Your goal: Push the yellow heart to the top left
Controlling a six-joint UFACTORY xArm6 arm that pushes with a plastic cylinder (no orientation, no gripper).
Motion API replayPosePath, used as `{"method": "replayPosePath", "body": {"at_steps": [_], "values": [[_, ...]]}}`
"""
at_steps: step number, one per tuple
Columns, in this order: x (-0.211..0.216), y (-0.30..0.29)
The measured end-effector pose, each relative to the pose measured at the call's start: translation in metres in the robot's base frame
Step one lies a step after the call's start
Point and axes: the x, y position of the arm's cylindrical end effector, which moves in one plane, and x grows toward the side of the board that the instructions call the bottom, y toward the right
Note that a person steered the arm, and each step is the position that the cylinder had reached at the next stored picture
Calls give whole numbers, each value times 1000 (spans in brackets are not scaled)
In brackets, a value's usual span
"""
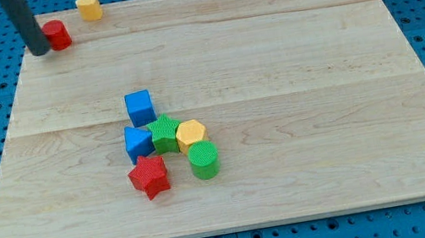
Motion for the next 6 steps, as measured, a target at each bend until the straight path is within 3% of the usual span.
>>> {"method": "replayPosePath", "body": {"at_steps": [1,2,4,6], "values": [[-19,80],[-100,139],[-102,124],[-102,4]]}}
